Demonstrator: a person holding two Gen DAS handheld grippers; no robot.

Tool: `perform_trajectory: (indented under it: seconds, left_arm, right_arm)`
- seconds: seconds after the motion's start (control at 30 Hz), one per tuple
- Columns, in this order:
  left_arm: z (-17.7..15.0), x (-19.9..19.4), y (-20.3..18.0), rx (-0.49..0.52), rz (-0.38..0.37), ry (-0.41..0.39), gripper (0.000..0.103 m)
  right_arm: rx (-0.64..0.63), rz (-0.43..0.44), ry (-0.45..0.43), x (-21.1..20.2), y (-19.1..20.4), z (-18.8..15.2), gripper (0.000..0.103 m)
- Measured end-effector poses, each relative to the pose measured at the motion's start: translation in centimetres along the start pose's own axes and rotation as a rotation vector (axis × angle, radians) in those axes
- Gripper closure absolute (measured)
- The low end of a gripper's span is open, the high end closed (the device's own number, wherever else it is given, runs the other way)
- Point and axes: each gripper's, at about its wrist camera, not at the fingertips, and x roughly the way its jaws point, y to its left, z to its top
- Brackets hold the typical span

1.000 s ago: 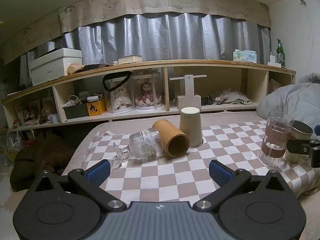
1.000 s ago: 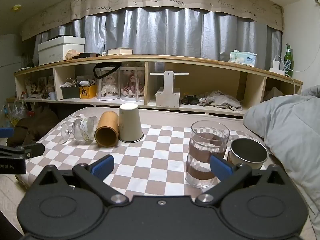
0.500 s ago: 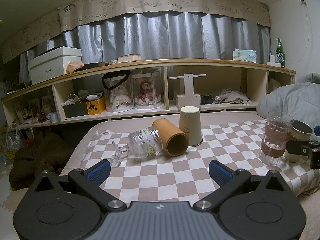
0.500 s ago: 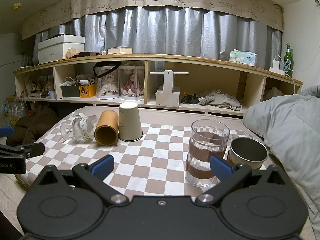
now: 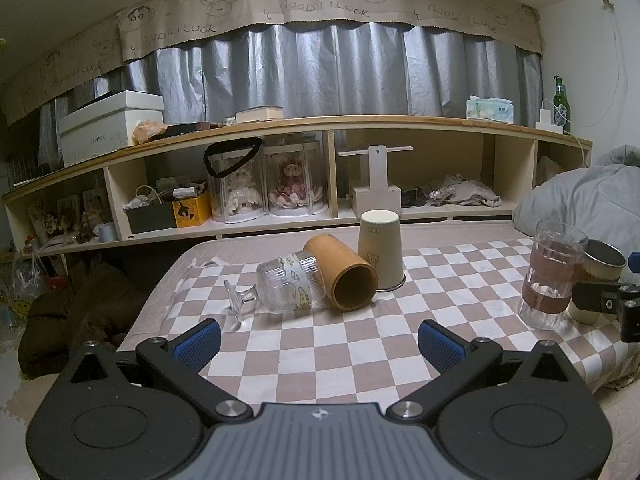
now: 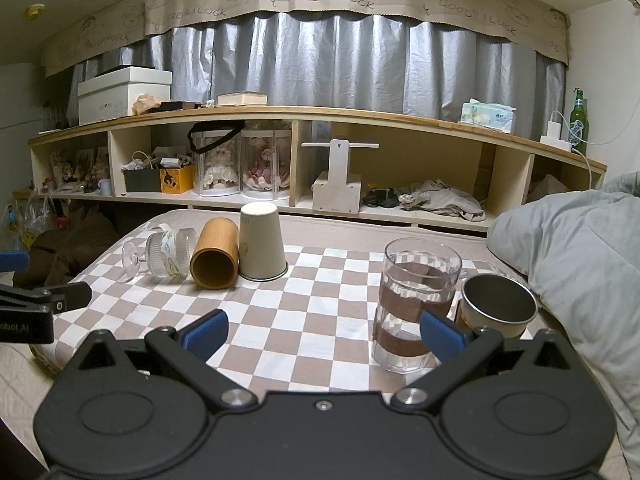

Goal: Flip cup upright

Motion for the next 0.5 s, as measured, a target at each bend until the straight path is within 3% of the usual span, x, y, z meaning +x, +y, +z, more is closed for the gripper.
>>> perform_trajectory:
  seconds: [0.5]
  left_arm:
    - [-0.07,0.05,-0.17,-0.002,-0.001,0.003,0.0]
  right_arm:
    - [-0.003,-0.003,0.001,-0.07,0.17,-0.01,0.0]
